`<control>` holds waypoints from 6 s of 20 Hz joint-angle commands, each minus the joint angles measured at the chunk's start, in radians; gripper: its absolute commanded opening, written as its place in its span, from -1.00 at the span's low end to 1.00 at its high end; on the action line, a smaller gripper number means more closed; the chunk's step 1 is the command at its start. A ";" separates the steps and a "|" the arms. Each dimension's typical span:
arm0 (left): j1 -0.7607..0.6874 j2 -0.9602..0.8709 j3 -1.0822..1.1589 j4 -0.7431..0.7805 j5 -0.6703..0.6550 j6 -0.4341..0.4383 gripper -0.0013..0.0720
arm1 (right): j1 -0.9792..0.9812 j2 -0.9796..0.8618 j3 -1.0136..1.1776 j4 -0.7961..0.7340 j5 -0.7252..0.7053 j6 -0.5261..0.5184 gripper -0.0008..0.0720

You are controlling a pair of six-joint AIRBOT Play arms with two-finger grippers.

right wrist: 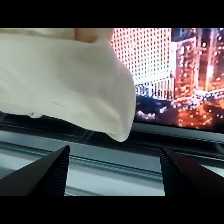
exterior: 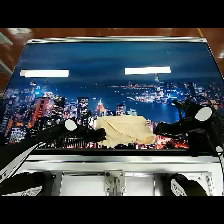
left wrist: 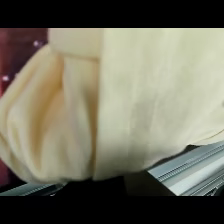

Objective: Fold the shirts.

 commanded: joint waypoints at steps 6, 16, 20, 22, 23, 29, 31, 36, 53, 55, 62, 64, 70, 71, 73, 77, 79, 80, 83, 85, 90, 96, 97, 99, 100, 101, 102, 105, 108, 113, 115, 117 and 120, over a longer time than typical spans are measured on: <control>0.023 0.079 0.044 0.071 -0.042 0.066 -0.86 | 0.001 -0.200 -0.062 0.217 -0.149 -0.034 0.89; 0.134 0.323 0.490 0.447 -0.208 0.063 -0.87 | 0.116 0.012 0.257 0.241 -0.084 -0.314 -0.80; 0.135 0.411 1.059 0.548 -0.206 0.063 -0.87 | 0.112 0.241 0.731 0.095 -0.339 -0.280 -0.80; 0.133 0.413 1.307 0.548 -0.220 0.063 -0.87 | 0.112 0.296 0.928 0.093 -0.465 -0.251 -0.80; 0.133 0.414 1.395 0.553 -0.243 0.064 -0.87 | 0.112 0.307 1.004 0.097 -0.470 -0.232 -0.80; 0.134 0.523 1.324 0.836 -0.411 0.002 -0.87 | 0.112 0.307 1.157 0.091 -0.214 -0.125 -0.80; 0.134 0.517 1.300 0.896 -0.409 0.002 -0.87 | 0.112 0.275 1.157 0.091 -0.031 -0.063 -0.80; 0.175 0.394 1.296 1.090 -0.412 0.002 -0.86 | 0.112 0.077 1.157 0.069 0.499 0.045 -0.80; 0.251 -0.510 1.297 0.602 -0.486 -0.201 -0.43 | 0.142 -0.528 0.887 -0.035 0.113 0.243 -0.80; 0.263 -0.552 1.297 0.602 -0.661 -0.156 0.70 | 0.186 -0.560 0.887 -0.040 0.100 0.231 -0.80; 0.442 -0.298 1.271 0.602 -0.958 0.014 0.77 | 0.205 -0.512 0.891 -0.042 0.121 0.099 0.75; 0.491 -0.166 1.126 0.602 -1.031 0.085 0.88 | 0.156 -0.480 0.903 -0.122 0.238 -0.007 0.75; 0.608 0.396 0.011 0.355 -0.541 0.082 0.86 | -0.257 -0.355 0.689 0.024 0.372 0.002 0.74; 0.607 0.459 -0.157 0.275 -0.431 0.082 0.86 | -0.298 -0.328 0.615 0.061 0.354 -0.001 0.74; 0.606 0.505 -0.365 0.107 -0.282 0.142 0.86 | -0.328 -0.290 0.494 0.074 0.328 -0.007 0.74; 0.592 0.447 -0.436 -0.093 -0.155 0.306 0.84 | -0.296 -0.280 0.403 0.092 0.316 -0.005 0.75; 0.562 0.392 -0.413 -0.177 -0.121 0.370 0.84 | -0.258 -0.280 0.403 0.091 0.285 -0.004 0.74; 0.534 0.355 -0.396 -0.203 -0.102 0.385 0.84 | -0.240 -0.280 0.403 0.089 0.260 0.001 0.74; 0.426 0.211 -0.314 -0.240 -0.029 0.397 0.83 | -0.199 -0.281 0.403 0.089 0.189 0.045 0.74; 0.367 0.124 -0.233 -0.257 -0.027 0.420 0.83 | -0.183 -0.288 0.403 0.090 0.187 0.054 0.74; 0.298 0.022 -0.119 -0.254 -0.088 0.451 -0.85 | -0.099 -0.347 0.355 0.078 0.202 0.057 0.74; 0.392 0.105 -0.118 -0.164 -0.229 0.451 -0.87 | -0.011 -0.372 0.138 0.188 -0.027 0.065 0.74; 0.407 0.139 -0.118 -0.135 -0.237 0.452 -0.87 | 0.021 -0.383 0.100 0.234 -0.104 0.065 0.74; 0.420 0.202 -0.118 -0.089 -0.261 0.451 -0.87 | 0.076 -0.428 0.071 0.285 -0.185 0.041 0.74; 0.422 0.220 -0.118 -0.088 -0.283 0.451 -0.86 | 0.094 -0.457 0.071 0.311 -0.193 0.017 0.74; 0.422 0.236 -0.118 -0.088 -0.294 0.447 -0.86 | 0.105 -0.486 0.071 0.340 -0.203 0.000 0.71; 0.422 0.248 -0.118 -0.093 -0.298 0.446 -0.87 | 0.115 -0.508 0.071 0.370 -0.220 -0.006 0.71; 0.422 0.267 -0.106 -0.093 -0.296 0.437 -0.86 | 0.151 -0.553 0.071 0.439 -0.291 0.000 0.53; 0.422 0.272 -0.078 -0.093 -0.299 0.437 -0.86 | 0.204 -0.590 0.071 0.441 -0.317 0.023 -0.02; 0.480 0.317 0.084 0.035 -0.370 0.437 -0.87 | 0.140 -0.418 0.170 0.349 -0.184 -0.095 -0.80; 0.559 0.363 0.256 0.074 -0.494 0.437 -0.87 | 0.081 -0.255 0.294 0.267 -0.118 -0.150 -0.80; 0.643 0.433 0.490 0.073 -0.566 0.437 -0.87 | 0.005 -0.076 0.461 0.216 -0.097 -0.187 -0.80; 0.734 0.509 0.893 0.072 -0.546 0.395 -0.86 | -0.097 0.139 0.731 0.204 -0.198 -0.119 -0.80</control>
